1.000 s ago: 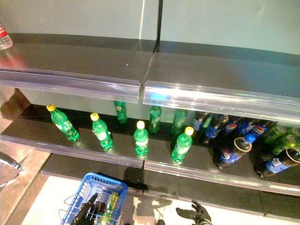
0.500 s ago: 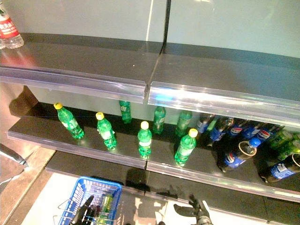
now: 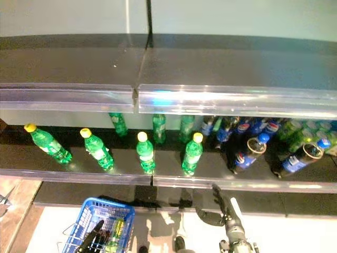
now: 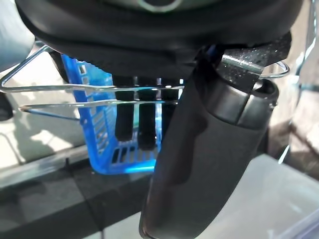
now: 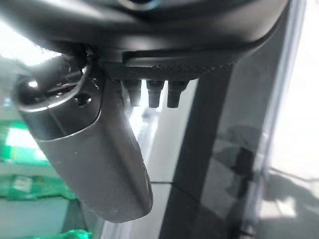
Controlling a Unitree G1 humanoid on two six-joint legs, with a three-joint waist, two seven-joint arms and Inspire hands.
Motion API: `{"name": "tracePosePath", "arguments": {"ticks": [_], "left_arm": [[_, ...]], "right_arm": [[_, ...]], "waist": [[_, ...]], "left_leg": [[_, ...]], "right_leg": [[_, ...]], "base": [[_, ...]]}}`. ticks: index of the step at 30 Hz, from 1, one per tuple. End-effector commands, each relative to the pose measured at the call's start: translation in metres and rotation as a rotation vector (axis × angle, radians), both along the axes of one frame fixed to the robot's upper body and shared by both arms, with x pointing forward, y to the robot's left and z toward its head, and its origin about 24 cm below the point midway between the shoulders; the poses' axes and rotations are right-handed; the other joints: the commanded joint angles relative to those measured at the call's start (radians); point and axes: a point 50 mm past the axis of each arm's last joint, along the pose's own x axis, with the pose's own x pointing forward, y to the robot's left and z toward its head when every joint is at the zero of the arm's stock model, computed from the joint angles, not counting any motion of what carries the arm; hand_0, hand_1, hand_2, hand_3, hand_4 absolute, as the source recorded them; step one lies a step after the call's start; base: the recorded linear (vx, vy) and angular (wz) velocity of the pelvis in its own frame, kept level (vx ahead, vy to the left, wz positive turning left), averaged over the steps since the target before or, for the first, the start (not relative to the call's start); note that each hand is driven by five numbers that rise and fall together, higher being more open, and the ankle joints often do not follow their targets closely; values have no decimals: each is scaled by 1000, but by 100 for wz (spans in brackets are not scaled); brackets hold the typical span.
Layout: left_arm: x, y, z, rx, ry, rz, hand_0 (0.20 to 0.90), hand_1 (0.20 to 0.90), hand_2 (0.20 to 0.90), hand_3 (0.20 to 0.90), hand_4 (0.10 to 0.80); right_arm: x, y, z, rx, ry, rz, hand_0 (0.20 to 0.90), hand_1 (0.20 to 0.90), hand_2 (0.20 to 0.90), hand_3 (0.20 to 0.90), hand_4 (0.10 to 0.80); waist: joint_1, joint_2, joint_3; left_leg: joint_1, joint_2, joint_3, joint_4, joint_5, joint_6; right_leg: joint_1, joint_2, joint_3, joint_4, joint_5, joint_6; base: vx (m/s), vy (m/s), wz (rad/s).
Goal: Pick up the drink and place into the basket.
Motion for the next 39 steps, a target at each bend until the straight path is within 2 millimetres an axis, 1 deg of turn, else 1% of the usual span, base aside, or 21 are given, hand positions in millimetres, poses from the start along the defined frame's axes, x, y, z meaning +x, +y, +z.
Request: {"name": "tracePosePath", "arguments": {"ticks": [1, 2, 3, 5, 6, 7, 8, 10, 12, 16, 20, 25, 30, 33, 39], "left_arm": [[44, 51, 40, 221, -242, -2, 300, 300, 300, 200, 100], [57, 51, 47, 224, -289, 17, 300, 300, 300, 200, 100], [63, 51, 50, 225, -309, 27, 300, 300, 300, 200, 100], [71, 50, 56, 227, -354, 45, 300, 300, 300, 200, 100], [72, 50, 56, 228, -357, 47, 300, 300, 300, 200, 100], [76, 49, 60, 230, -384, 59, 300, 300, 300, 200, 100], [78, 49, 62, 229, -405, 73, 300, 300, 300, 200, 100], [83, 50, 66, 225, -429, 92, 300, 300, 300, 200, 100], [90, 51, 71, 221, -461, 109, 300, 300, 300, 200, 100], [100, 46, 76, 198, -514, 111, 300, 300, 300, 200, 100], [102, 38, 76, 168, -551, 103, 300, 300, 300, 200, 100], [93, 32, 69, 144, -541, 96, 300, 300, 300, 200, 100], [84, 35, 62, 127, -516, 108, 300, 300, 300, 200, 100], [84, 38, 63, 122, -521, 110, 300, 300, 300, 200, 100], [86, 37, 63, 116, -520, 91, 300, 300, 300, 200, 100]], "right_arm": [[49, 6, 79, 15, -462, 50, 900, 900, 900, 900, 800], [59, 12, 96, 17, -553, 55, 900, 900, 900, 900, 800], [63, 15, 105, 17, -598, 60, 900, 900, 900, 900, 800], [69, 20, 125, 8, -688, 70, 900, 900, 900, 900, 800], [70, 21, 126, 8, -695, 71, 900, 900, 900, 900, 800], [71, 23, 140, 0, -762, 78, 900, 900, 900, 900, 800], [72, 24, 149, -7, -806, 85, 900, 900, 900, 900, 800], [73, 26, 160, -21, -858, 96, 900, 900, 900, 900, 800], [76, 27, 175, -38, -923, 109, 900, 900, 900, 900, 800], [81, 30, 198, -56, -1023, 125, 900, 900, 900, 900, 800], [79, 31, 215, -19, -1118, 113, 900, 900, 900, 900, 800], [70, 31, 229, 19, -1235, 85, 900, 900, 900, 900, 800], [59, 34, 248, 3, -1358, 125, 900, 900, 900, 900, 800], [57, 34, 258, 1, -1392, 147, 900, 900, 900, 900, 800], [62, 35, 267, 29, -1397, 152, 900, 900, 900, 900, 800]], "waist": [[-8, -29, 88], [-10, -34, 127], [-11, -36, 143], [-12, -39, 179], [-12, -39, 180], [-12, -37, 207], [-11, -38, 222], [-11, -37, 238], [-8, -34, 259], [-2, -25, 290], [4, -15, 314], [8, -6, 320], [7, 4, 320], [8, 7, 320], [19, 9, 320]], "left_leg": [[-212, -67, -37, 349, -221, 52], [-284, -67, -37, 408, -228, 57], [-319, -68, -38, 437, -231, 58], [-401, -71, -41, 505, -239, 59], [-409, -71, -42, 512, -240, 59], [-464, -69, -42, 562, -250, 59], [-502, -70, -41, 591, -253, 59], [-541, -70, -40, 616, -254, 59], [-590, -69, -37, 643, -252, 57], [-642, -66, -34, 660, -238, 56], [-672, -71, -39, 663, -225, 55], [-677, -79, -43, 652, -214, 53], [-660, -82, -46, 633, -195, 45], [-655, -83, -45, 629, -190, 42], [-648, -87, -46, 639, -192, 39]], "right_leg": [[-135, -24, 35, 137, -42, 47], [-198, -18, 40, 171, -38, 40], [-228, -14, 41, 188, -38, 35], [-300, -3, 40, 234, -41, 23], [-308, -2, 39, 238, -41, 22], [-358, 9, 33, 277, -49, 12], [-394, 15, 29, 302, -52, 7], [-433, 21, 24, 327, -56, 1], [-480, 29, 17, 359, -60, -4], [-543, 34, 7, 401, -68, -10], [-587, 35, -2, 432, -74, -16], [-594, 37, -15, 438, -79, -23], [-577, 39, -20, 428, -82, -26], [-569, 36, -23, 424, -84, -26], [-552, 28, -37, 425, -90, -28]], "base": [[-420, -98, -24], [-371, -96, -26], [-323, -79, -19], [-206, -36, -7], [-191, -17, -16], [-172, -6, -16], [-194, -6, -18], [-134, 2, -16], [-127, 12, -23], [-95, 25, -17], [-59, 24, -12], [7, 18, 1], [37, 41, 0], [33, 31, 5], [33, 3, 6]]}}
